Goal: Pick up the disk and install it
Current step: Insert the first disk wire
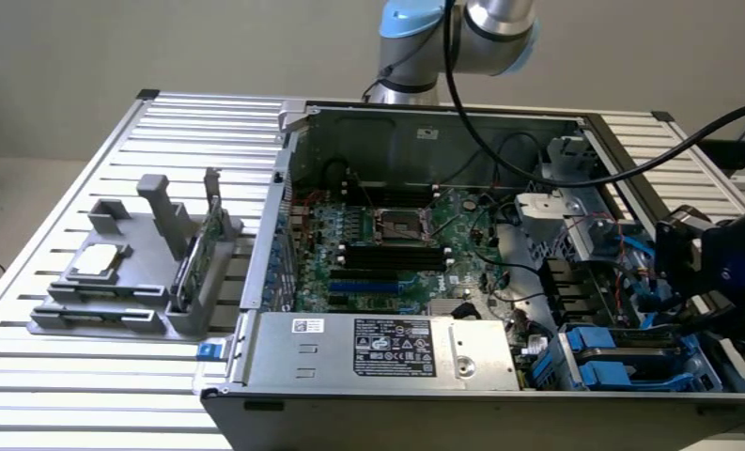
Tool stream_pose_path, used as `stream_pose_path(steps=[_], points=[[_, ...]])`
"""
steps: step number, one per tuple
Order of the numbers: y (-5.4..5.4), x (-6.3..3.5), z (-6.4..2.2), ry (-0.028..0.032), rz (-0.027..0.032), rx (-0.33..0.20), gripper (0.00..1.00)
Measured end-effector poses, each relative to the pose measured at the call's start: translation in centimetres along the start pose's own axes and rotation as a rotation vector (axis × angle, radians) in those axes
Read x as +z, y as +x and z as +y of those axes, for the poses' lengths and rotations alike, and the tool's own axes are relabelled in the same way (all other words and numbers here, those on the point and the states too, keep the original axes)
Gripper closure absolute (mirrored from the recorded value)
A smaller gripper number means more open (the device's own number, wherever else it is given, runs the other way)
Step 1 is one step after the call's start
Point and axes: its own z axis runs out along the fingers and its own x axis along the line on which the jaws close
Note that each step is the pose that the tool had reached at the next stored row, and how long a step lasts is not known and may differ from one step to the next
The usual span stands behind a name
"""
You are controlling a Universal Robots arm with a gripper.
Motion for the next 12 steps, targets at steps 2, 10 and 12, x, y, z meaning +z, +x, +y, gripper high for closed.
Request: stream_pose_path(steps=[2,10,12], points=[[-0.08,0.10,0.09,-0.0006,0.0020,0.002,0.69],[-0.28,0.32,0.31,0.0021,0.0098,0.014,0.69],[-0.32,0.37,0.37,0.0035,0.0121,0.015,0.69]])
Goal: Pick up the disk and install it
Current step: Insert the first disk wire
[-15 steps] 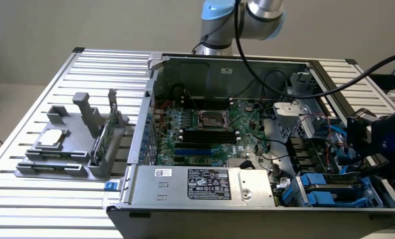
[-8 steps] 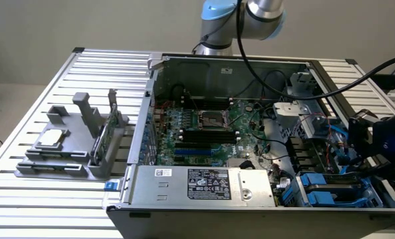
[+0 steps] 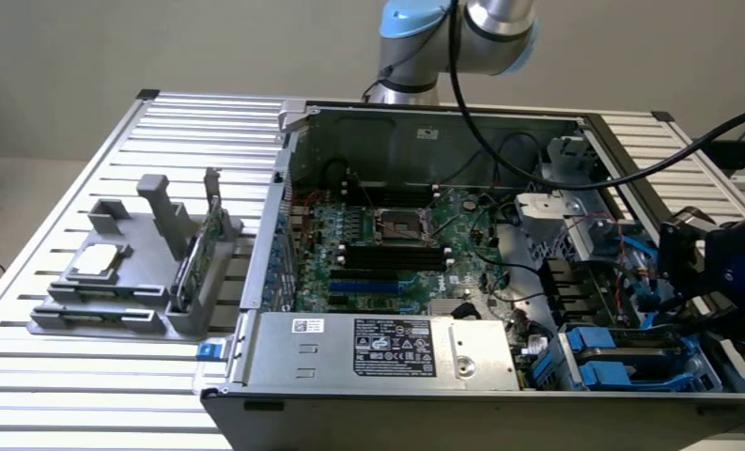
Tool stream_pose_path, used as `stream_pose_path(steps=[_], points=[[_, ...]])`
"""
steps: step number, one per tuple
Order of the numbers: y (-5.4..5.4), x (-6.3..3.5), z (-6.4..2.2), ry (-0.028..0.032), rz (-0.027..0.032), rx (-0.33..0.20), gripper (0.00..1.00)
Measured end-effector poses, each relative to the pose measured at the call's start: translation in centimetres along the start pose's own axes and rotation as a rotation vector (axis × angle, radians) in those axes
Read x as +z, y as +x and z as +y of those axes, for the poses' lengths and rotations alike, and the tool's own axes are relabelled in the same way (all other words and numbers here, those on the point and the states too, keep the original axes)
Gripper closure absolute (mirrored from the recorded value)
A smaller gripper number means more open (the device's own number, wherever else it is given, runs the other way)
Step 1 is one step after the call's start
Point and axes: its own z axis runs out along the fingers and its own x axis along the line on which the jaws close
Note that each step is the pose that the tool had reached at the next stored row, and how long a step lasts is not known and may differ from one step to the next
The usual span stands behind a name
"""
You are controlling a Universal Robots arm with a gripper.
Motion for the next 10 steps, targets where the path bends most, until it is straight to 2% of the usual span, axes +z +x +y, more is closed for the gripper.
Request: stream_pose_path(steps=[5,10], points=[[-0.10,0.10,0.16,0.0048,0.0051,0.003,0.69],[-0.18,0.18,0.33,0.0124,0.0099,0.006,0.69]])
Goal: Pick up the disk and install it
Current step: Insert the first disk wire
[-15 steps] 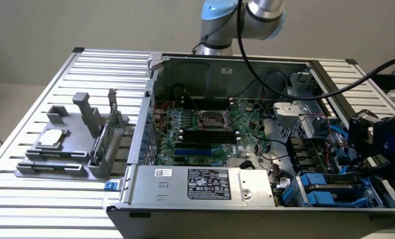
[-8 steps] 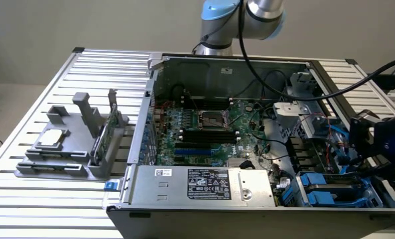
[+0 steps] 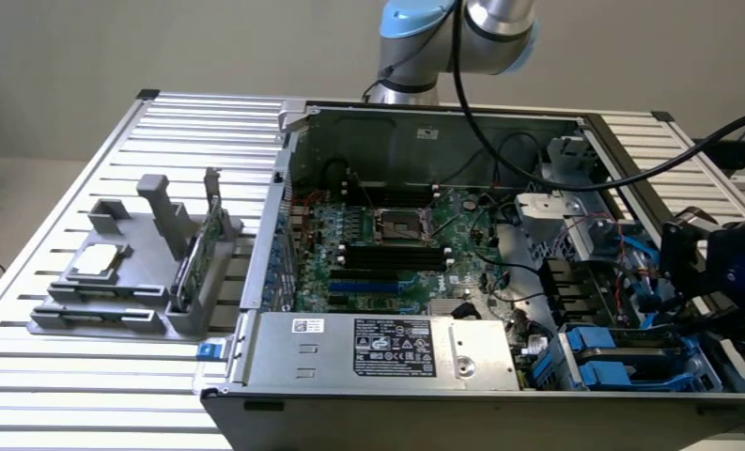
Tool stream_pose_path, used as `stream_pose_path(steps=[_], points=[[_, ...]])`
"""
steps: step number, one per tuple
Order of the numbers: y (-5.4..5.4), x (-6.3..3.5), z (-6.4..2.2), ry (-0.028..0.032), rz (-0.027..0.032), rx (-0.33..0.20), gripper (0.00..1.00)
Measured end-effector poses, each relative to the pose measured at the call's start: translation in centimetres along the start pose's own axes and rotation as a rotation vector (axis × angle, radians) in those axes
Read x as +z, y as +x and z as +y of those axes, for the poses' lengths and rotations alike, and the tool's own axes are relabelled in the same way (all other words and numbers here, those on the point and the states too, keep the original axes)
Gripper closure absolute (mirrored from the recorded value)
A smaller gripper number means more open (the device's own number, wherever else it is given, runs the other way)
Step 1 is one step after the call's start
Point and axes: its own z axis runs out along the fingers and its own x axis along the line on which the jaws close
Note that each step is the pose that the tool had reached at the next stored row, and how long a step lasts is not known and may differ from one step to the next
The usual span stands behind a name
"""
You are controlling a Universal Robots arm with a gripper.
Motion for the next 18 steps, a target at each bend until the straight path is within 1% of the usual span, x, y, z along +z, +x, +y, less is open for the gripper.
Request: stream_pose_path(steps=[10,11,12,13,14,18], points=[[0.06,0.13,0.26,0.0151,0.0083,0.005,0.69],[0.06,0.15,0.28,0.0168,0.0094,0.006,0.71],[0.07,0.16,0.30,0.0186,0.0104,0.006,0.71],[0.09,0.16,0.32,0.0205,0.0113,0.007,0.78],[0.09,0.16,0.34,0.0226,0.0123,0.007,0.82],[0.13,0.18,0.39,0.0318,0.0175,0.010,0.82]])
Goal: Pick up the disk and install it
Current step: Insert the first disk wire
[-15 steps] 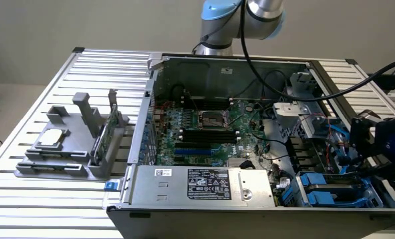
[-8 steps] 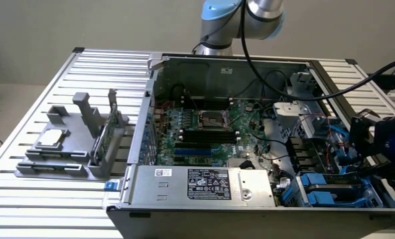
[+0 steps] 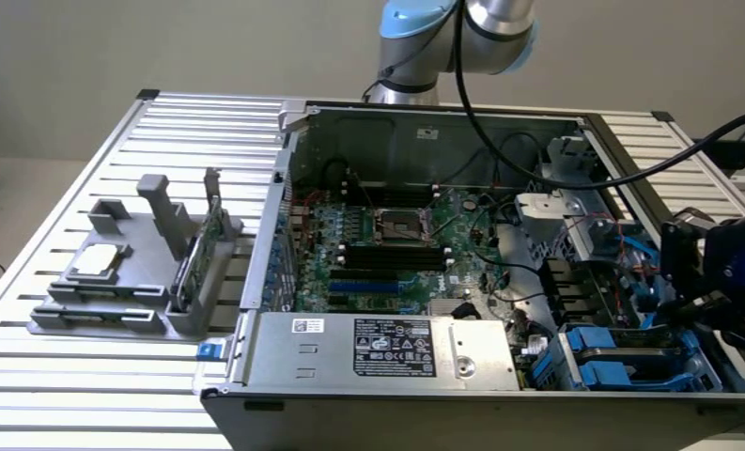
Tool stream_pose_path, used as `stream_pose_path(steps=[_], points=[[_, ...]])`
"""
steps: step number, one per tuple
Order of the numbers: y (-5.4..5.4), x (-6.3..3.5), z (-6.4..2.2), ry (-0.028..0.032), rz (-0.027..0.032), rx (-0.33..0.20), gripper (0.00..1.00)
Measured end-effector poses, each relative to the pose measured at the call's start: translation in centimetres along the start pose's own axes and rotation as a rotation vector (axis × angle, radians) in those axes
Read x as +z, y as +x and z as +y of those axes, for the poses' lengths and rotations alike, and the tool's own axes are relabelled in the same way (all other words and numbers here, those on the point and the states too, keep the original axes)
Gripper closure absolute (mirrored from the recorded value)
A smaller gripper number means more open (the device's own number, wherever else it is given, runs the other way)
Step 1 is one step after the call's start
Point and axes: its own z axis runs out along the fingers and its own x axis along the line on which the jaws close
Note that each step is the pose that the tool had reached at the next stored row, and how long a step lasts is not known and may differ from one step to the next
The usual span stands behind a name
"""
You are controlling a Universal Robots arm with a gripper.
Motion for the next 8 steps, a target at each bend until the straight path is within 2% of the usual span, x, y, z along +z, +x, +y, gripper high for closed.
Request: stream_pose_path(steps=[8], points=[[0.22,-0.44,-0.14,0.0220,0.0225,0.011,0.83]])
